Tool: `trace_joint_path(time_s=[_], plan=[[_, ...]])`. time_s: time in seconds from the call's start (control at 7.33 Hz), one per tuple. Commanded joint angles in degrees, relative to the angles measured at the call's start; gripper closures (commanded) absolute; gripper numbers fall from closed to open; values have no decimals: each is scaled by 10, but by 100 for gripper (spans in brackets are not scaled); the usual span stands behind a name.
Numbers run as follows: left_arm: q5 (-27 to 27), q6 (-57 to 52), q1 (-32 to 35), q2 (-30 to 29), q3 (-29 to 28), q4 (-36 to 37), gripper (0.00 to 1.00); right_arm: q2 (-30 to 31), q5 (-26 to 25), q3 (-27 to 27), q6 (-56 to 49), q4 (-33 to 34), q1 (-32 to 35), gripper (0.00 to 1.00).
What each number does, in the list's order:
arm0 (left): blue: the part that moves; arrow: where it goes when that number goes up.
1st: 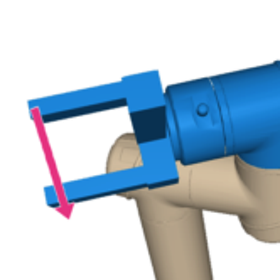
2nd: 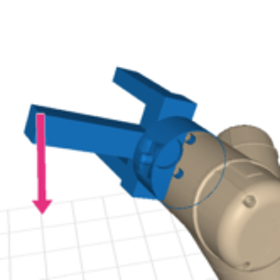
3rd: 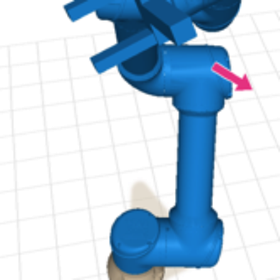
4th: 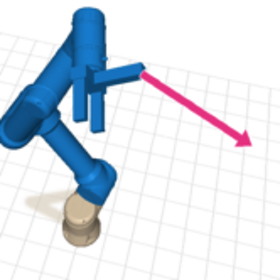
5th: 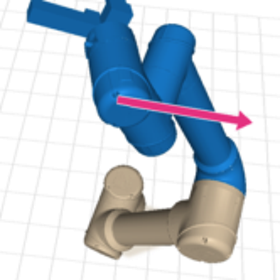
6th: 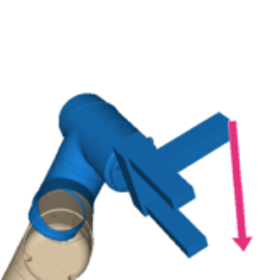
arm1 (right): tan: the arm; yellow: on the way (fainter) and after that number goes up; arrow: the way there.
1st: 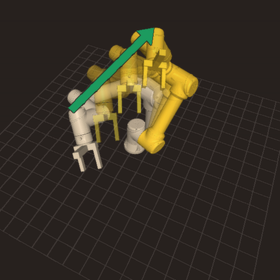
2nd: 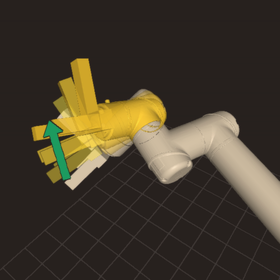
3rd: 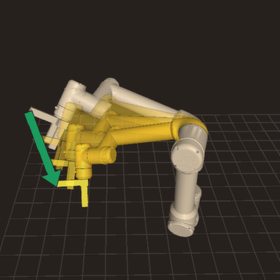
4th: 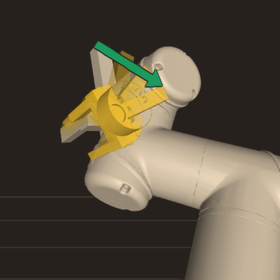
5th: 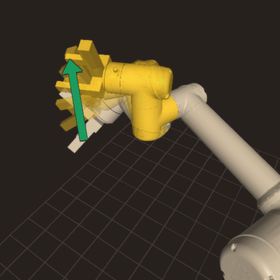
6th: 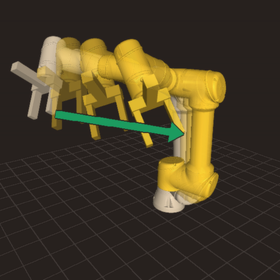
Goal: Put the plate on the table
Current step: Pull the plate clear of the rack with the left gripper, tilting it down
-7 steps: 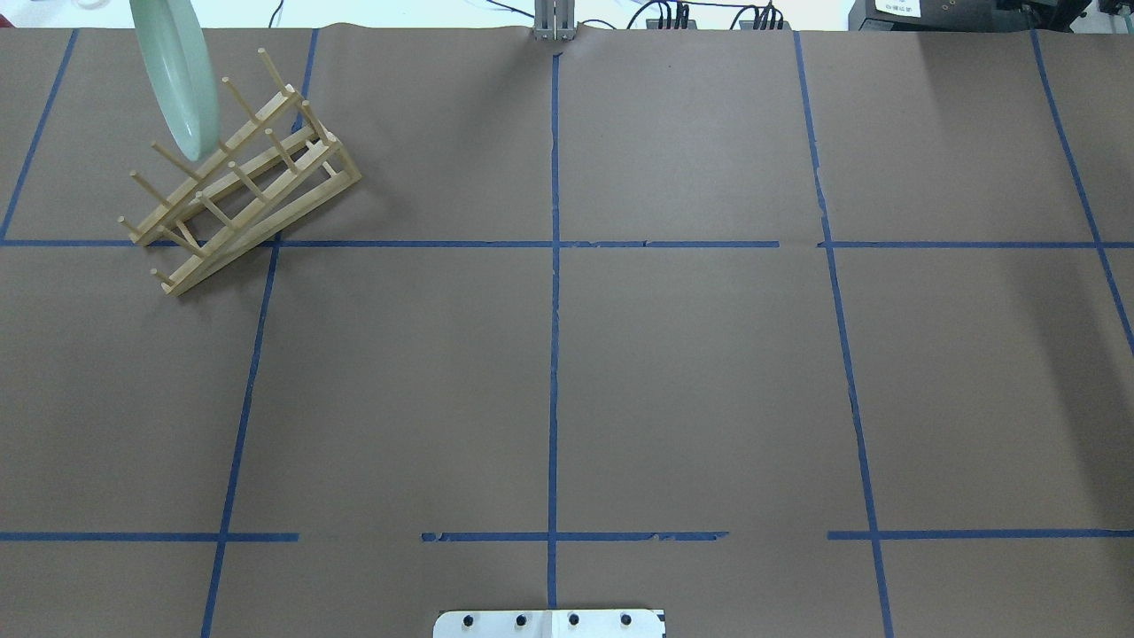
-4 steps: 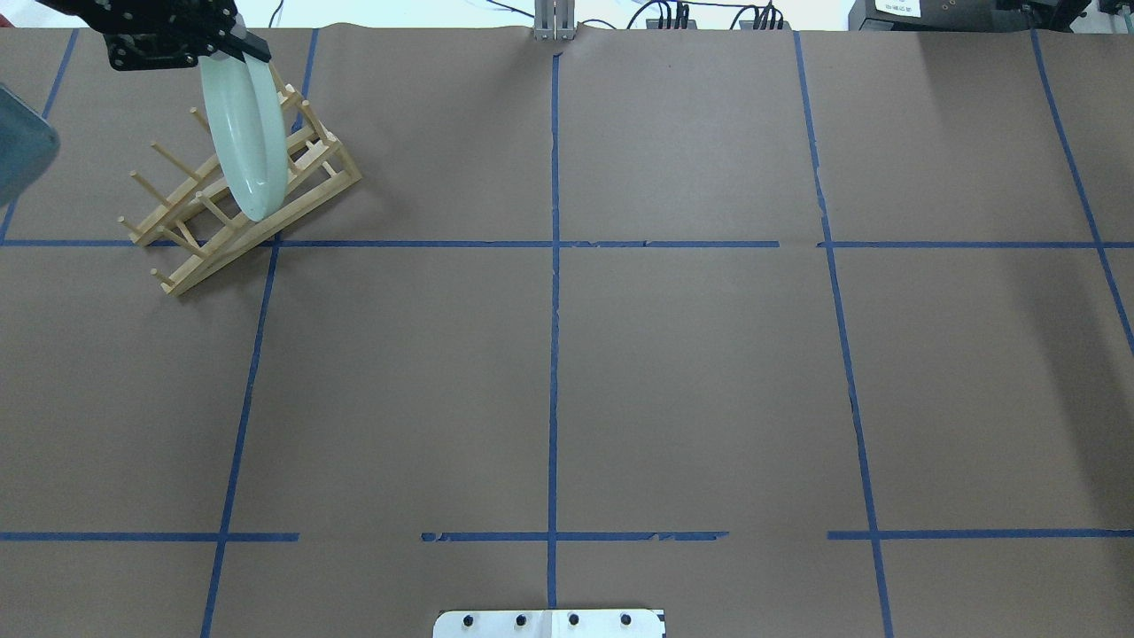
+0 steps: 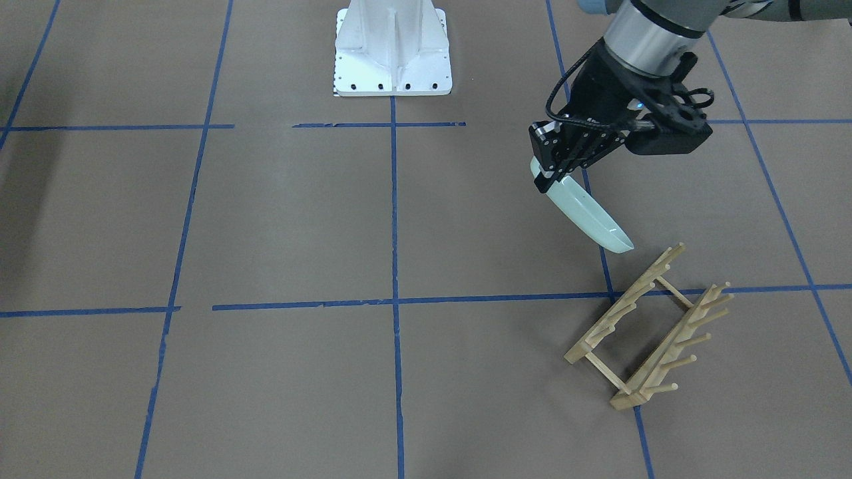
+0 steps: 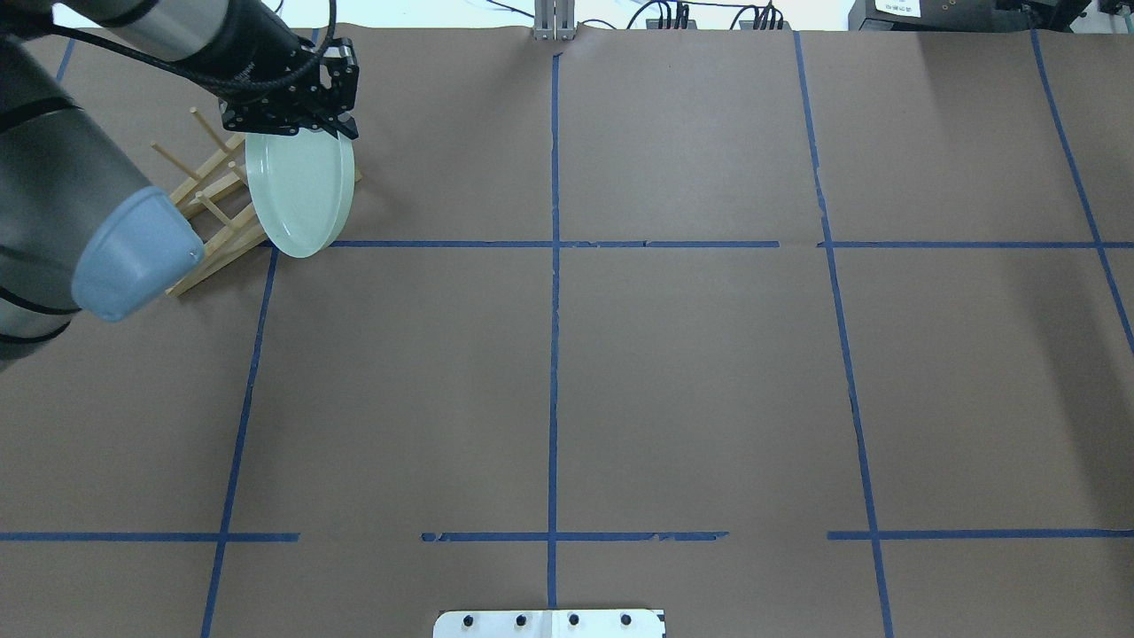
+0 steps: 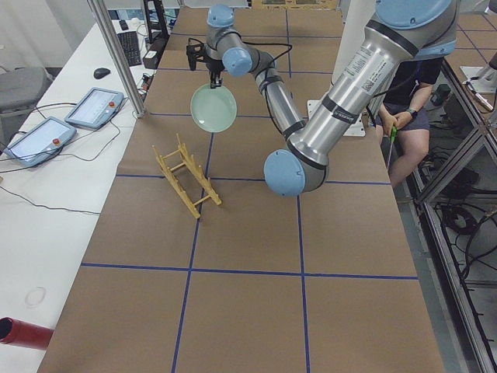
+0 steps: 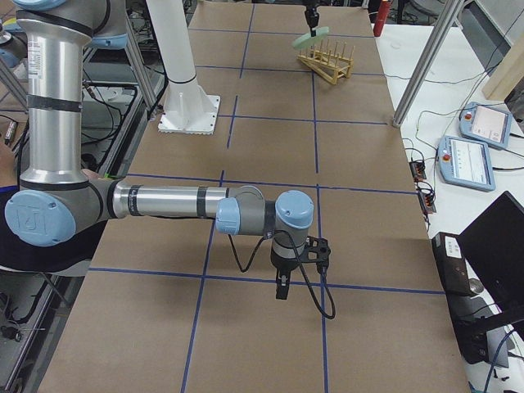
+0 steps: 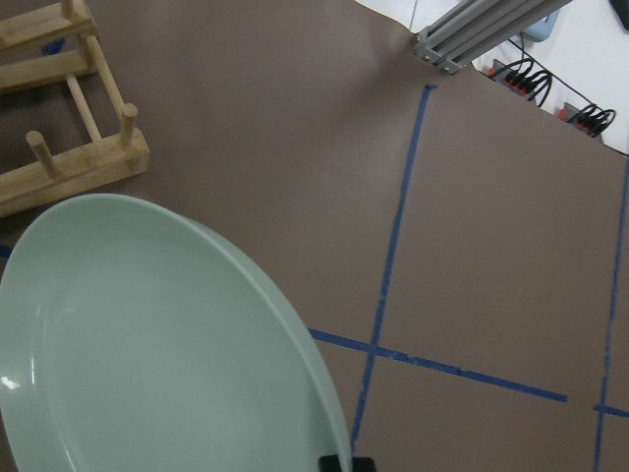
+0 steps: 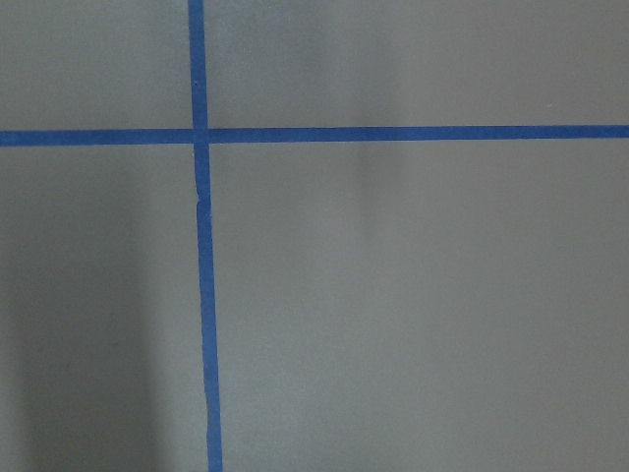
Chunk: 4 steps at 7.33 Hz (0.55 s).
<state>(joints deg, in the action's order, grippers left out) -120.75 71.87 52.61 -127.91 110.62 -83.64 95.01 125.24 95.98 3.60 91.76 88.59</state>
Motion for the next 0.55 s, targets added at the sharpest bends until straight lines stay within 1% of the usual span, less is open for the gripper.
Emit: trace_joint_path(time_s=[0.0, 0.27, 0.41], plan=[[47, -52, -57, -16, 3, 55, 100, 0, 0, 0, 1, 0, -1, 0], [160, -117, -129, -17, -28, 62, 100, 0, 0, 0, 0, 0, 0, 0], [168, -171, -138, -20, -48, 62, 100, 0, 0, 0, 0, 0, 0, 0]])
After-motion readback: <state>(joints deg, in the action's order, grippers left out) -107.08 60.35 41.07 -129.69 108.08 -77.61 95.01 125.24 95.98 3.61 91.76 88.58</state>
